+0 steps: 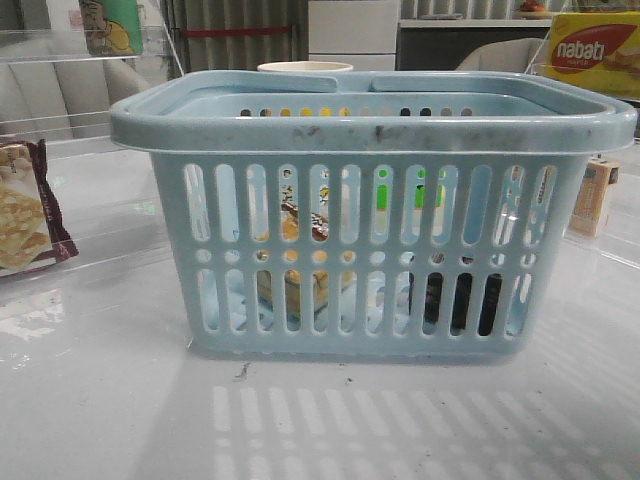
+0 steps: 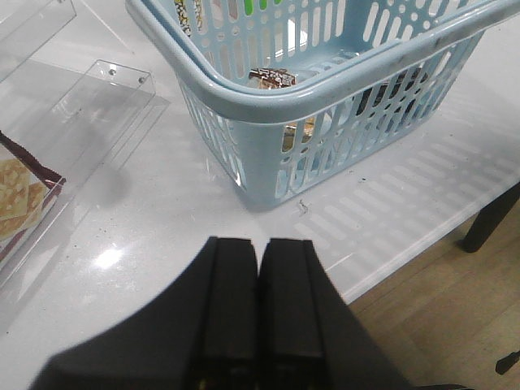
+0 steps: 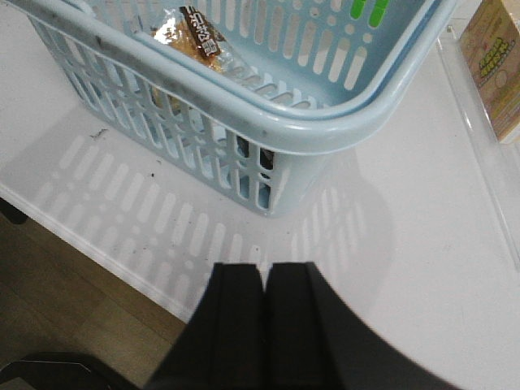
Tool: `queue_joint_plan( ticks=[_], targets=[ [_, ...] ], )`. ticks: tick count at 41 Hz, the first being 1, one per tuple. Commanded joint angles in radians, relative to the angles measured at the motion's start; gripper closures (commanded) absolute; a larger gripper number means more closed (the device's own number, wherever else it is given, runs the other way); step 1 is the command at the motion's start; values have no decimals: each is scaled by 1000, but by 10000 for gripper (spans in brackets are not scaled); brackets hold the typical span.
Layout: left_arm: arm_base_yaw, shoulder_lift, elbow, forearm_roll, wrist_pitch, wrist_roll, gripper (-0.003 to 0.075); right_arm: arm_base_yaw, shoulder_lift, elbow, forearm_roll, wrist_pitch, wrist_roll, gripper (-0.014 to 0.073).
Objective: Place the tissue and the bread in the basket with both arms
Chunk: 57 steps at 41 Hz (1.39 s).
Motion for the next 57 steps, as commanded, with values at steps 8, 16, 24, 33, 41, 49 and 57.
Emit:
queue_joint_plan(
  ticks=[8, 16, 24, 33, 41, 49, 57],
  targets=[
    [77, -107, 53, 26, -179, -1, 629, 1, 1, -26, -8, -79, -11, 537],
    [275, -294, 298, 27, -519, -1, 629, 1, 1, -26, -8, -79, -11, 537],
    [444, -461, 532, 6, -706, -3, 629, 1, 1, -26, -8, -79, -11, 537],
    [506, -552, 646, -19, -718, -3, 629, 1, 1, -26, -8, -79, -11, 537],
    [517, -583, 685, -19, -785, -3, 629, 1, 1, -26, -8, -79, -11, 537],
    [515, -583, 685, -19, -792, -3, 629, 1, 1, -26, -8, -75, -11, 537],
    [515, -579, 685, -19, -790, -3, 629, 1, 1, -26, -8, -75, -11, 537]
  ],
)
